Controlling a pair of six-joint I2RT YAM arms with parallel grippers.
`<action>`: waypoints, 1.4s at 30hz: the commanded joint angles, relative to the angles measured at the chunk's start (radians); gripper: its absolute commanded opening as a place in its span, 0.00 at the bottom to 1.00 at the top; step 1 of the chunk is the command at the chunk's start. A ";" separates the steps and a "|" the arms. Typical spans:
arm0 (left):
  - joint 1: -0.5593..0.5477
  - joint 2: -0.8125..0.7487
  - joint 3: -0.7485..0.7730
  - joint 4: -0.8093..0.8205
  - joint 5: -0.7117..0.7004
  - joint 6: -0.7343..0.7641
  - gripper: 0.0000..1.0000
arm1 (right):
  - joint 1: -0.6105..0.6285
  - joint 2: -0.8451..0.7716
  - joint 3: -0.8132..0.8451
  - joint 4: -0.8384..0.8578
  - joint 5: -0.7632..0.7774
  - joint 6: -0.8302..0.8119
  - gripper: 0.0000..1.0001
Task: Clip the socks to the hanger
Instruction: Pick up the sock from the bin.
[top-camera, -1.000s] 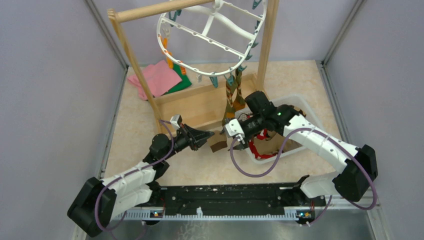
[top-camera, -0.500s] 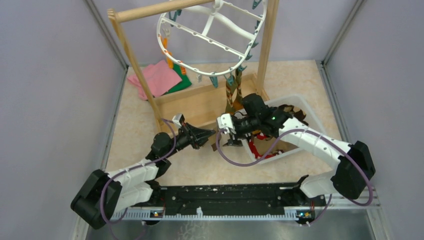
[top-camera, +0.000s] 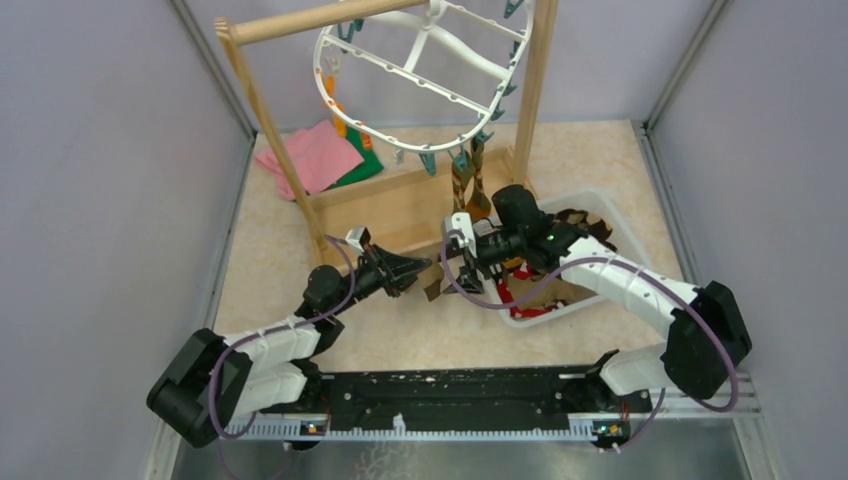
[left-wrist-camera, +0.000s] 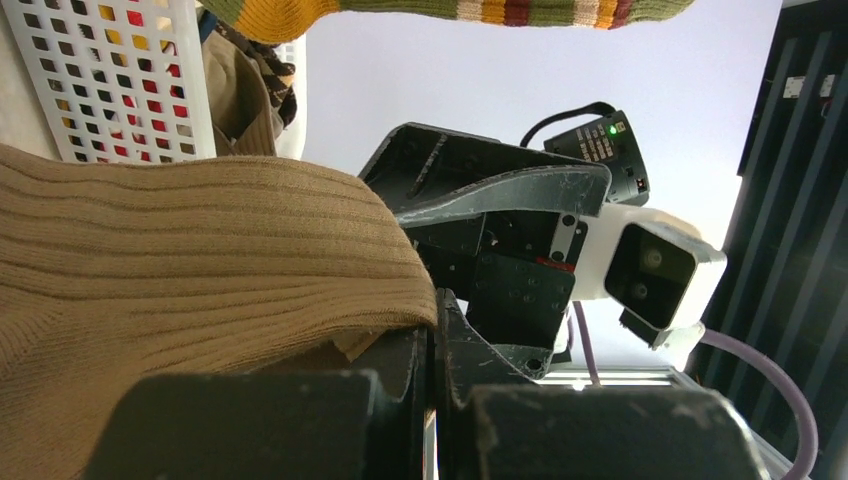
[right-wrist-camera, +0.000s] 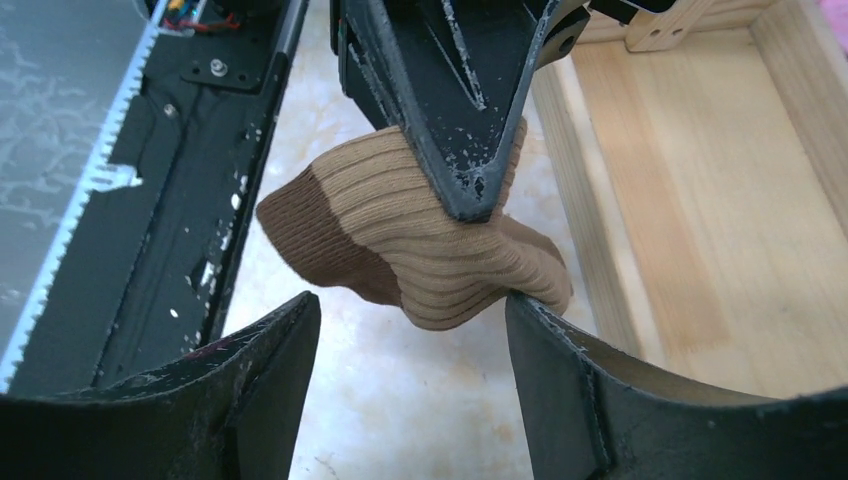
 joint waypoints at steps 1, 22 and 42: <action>0.001 0.013 -0.009 0.112 0.007 0.003 0.00 | 0.001 0.029 -0.017 0.139 -0.101 0.163 0.67; 0.004 0.018 -0.064 0.136 -0.048 0.100 0.33 | -0.058 0.000 0.000 0.057 -0.359 0.108 0.00; -0.228 -0.490 -0.140 -0.053 0.087 1.743 0.82 | -0.082 0.032 0.069 -0.338 -0.491 -0.196 0.00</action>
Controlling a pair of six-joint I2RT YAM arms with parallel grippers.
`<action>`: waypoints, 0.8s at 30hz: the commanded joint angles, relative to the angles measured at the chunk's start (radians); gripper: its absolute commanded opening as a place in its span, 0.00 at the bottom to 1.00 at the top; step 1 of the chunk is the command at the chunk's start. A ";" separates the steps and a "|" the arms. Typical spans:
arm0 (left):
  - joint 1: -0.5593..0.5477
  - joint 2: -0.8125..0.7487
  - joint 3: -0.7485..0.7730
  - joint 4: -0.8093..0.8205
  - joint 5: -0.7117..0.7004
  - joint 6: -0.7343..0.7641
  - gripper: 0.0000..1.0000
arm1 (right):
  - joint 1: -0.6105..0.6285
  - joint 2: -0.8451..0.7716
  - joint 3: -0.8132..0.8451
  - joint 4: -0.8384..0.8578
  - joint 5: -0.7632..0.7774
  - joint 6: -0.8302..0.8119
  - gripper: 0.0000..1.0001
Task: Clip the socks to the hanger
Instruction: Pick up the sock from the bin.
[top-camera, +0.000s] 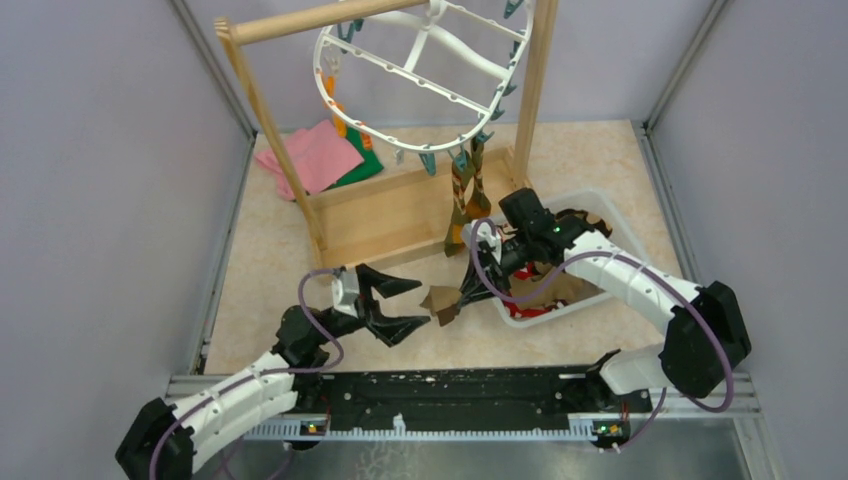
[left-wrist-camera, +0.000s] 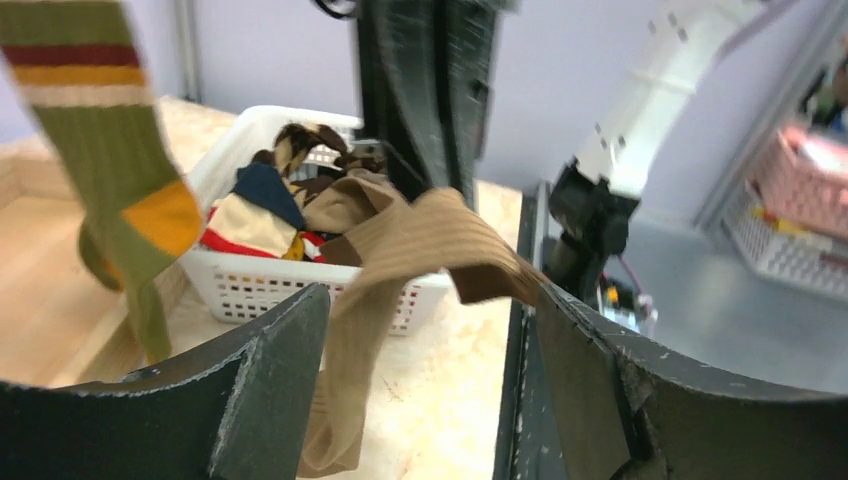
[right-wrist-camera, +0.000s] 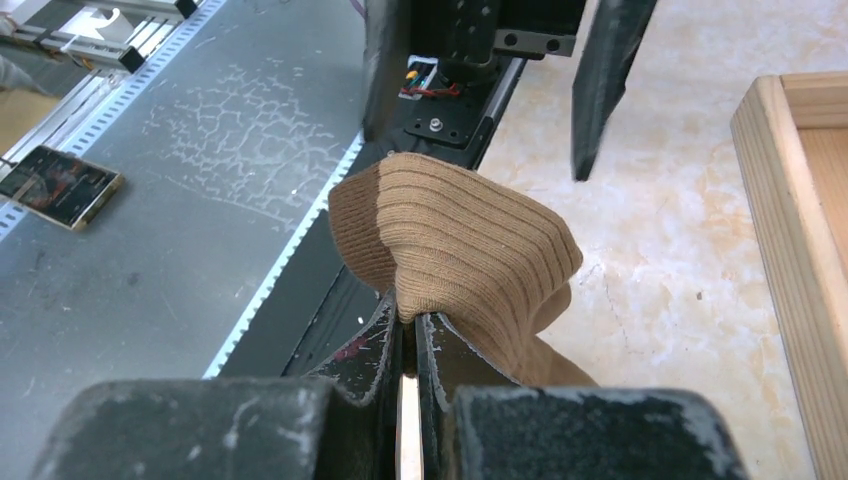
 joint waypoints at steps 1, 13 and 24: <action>-0.157 0.020 0.000 0.046 -0.027 0.565 0.82 | -0.010 0.010 0.055 -0.080 -0.044 -0.085 0.00; -0.248 0.066 0.074 -0.120 -0.060 1.130 0.82 | -0.010 0.081 0.105 -0.211 -0.040 -0.196 0.00; -0.276 0.182 0.155 -0.115 0.074 1.067 0.57 | -0.010 0.107 0.132 -0.274 -0.044 -0.249 0.00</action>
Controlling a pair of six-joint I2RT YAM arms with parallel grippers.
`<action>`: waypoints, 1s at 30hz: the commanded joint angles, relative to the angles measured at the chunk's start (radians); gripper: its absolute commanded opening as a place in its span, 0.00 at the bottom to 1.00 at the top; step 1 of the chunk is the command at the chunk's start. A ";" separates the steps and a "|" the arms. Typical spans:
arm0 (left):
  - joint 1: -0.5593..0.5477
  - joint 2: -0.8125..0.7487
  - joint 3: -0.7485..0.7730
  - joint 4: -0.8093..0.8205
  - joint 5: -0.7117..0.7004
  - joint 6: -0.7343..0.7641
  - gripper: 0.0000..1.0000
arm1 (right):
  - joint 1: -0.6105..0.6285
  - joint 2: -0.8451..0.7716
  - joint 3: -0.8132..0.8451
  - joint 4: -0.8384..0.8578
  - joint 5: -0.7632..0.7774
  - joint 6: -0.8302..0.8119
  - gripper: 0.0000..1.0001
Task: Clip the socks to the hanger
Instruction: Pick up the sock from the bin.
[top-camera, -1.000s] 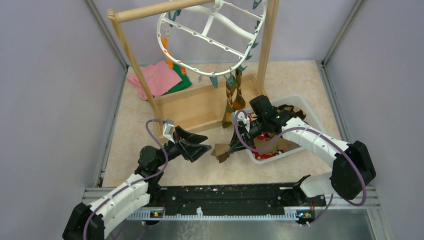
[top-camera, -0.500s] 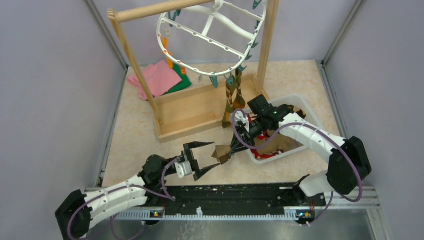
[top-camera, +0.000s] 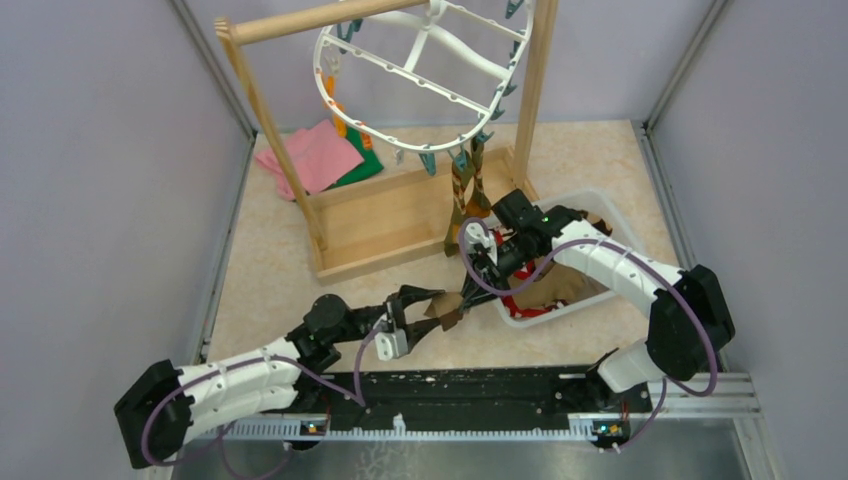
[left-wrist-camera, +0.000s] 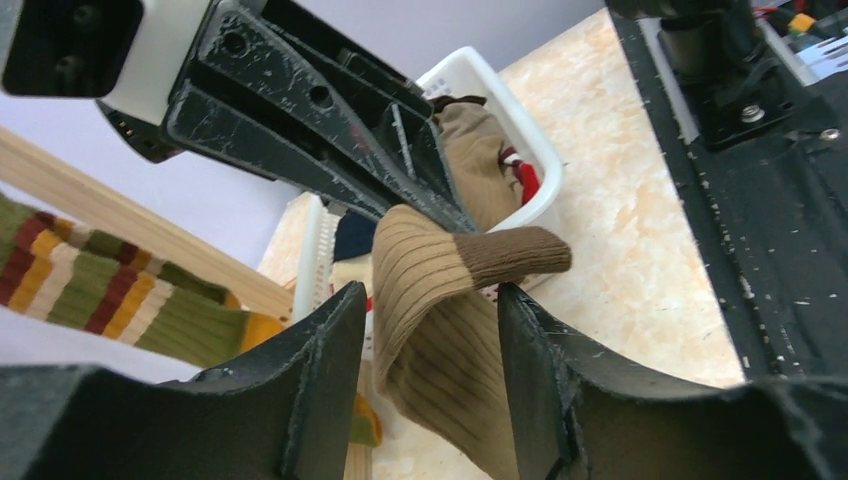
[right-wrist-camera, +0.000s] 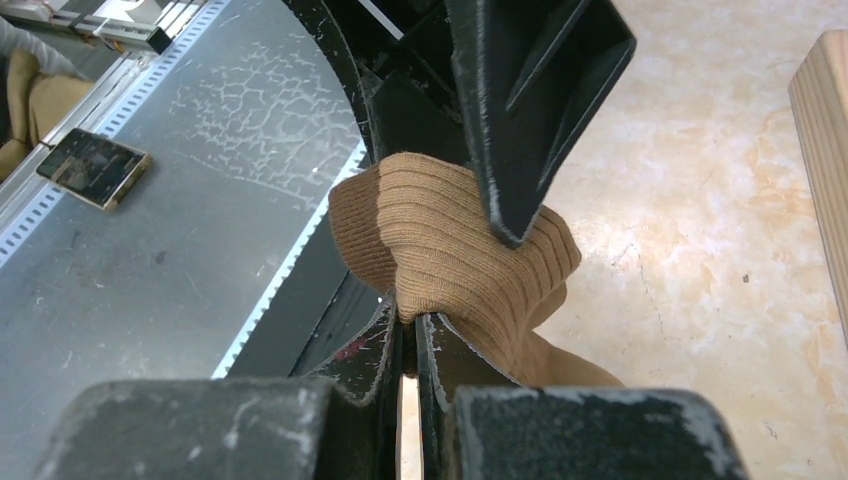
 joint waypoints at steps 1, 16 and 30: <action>-0.014 0.013 0.052 0.056 0.102 -0.023 0.54 | -0.010 0.008 0.051 -0.021 -0.044 -0.046 0.00; -0.016 0.038 0.037 0.071 -0.104 -0.486 0.00 | -0.010 -0.021 0.057 -0.041 0.000 -0.078 0.12; 0.162 0.020 -0.031 0.183 -0.203 -1.281 0.00 | -0.090 -0.179 0.085 -0.079 0.138 -0.134 0.73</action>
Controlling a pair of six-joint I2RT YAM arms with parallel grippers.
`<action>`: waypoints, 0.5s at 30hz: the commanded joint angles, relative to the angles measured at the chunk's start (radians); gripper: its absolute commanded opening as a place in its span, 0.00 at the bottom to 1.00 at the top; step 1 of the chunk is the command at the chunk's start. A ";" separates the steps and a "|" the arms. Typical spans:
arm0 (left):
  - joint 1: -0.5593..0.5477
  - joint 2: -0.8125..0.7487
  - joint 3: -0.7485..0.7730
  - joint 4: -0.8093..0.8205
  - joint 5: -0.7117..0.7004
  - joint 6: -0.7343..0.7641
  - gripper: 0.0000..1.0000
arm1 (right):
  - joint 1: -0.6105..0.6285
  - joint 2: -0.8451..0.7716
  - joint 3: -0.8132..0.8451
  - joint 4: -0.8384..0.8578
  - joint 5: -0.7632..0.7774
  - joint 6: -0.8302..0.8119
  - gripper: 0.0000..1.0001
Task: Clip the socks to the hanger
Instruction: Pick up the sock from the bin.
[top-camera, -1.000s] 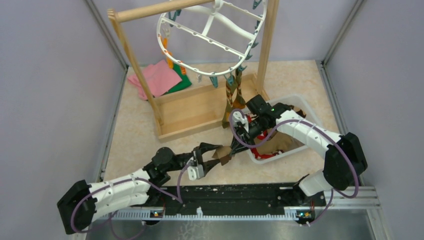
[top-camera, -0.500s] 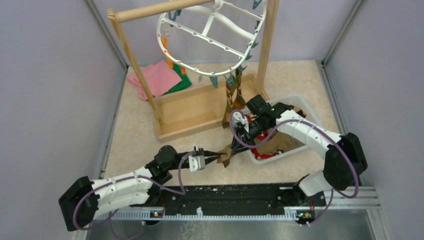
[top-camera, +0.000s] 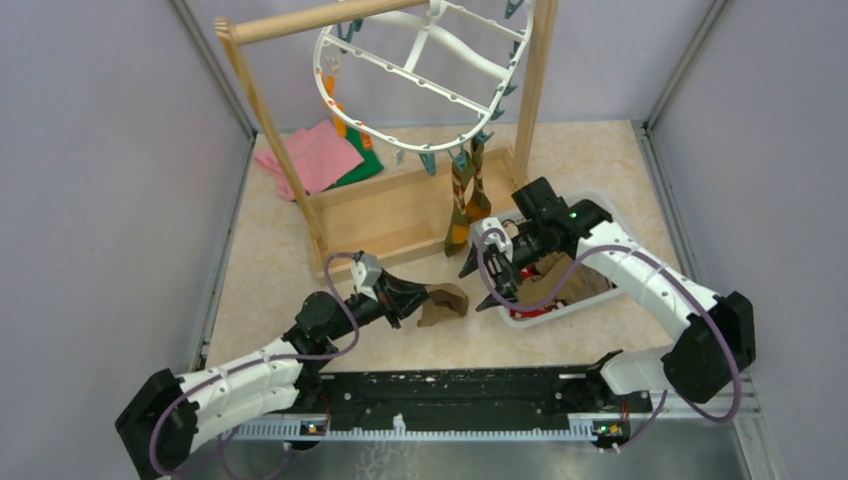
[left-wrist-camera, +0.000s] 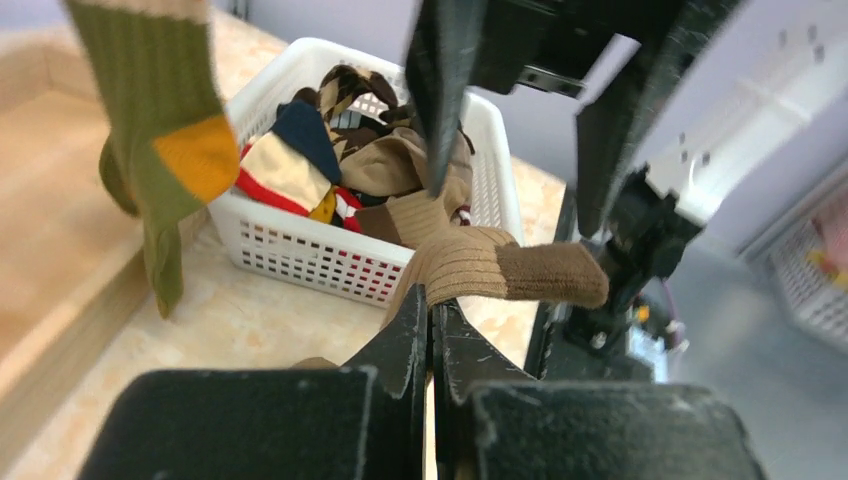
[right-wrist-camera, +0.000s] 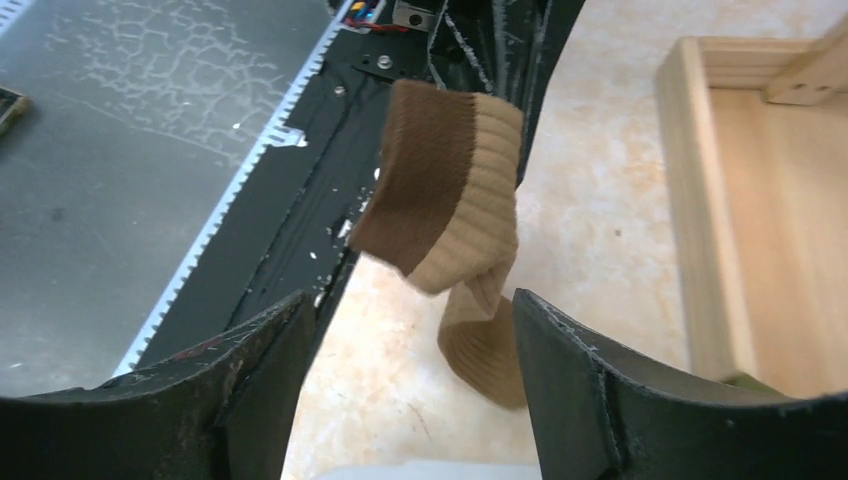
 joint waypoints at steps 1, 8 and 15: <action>0.107 0.064 -0.019 0.156 0.015 -0.469 0.00 | -0.067 -0.089 0.018 0.035 -0.018 -0.013 0.74; 0.158 0.250 -0.013 0.394 0.049 -0.886 0.00 | -0.083 -0.126 -0.066 0.235 -0.047 0.133 0.77; 0.157 0.281 0.000 0.442 0.016 -0.980 0.00 | -0.073 -0.115 -0.143 0.413 -0.090 0.245 0.73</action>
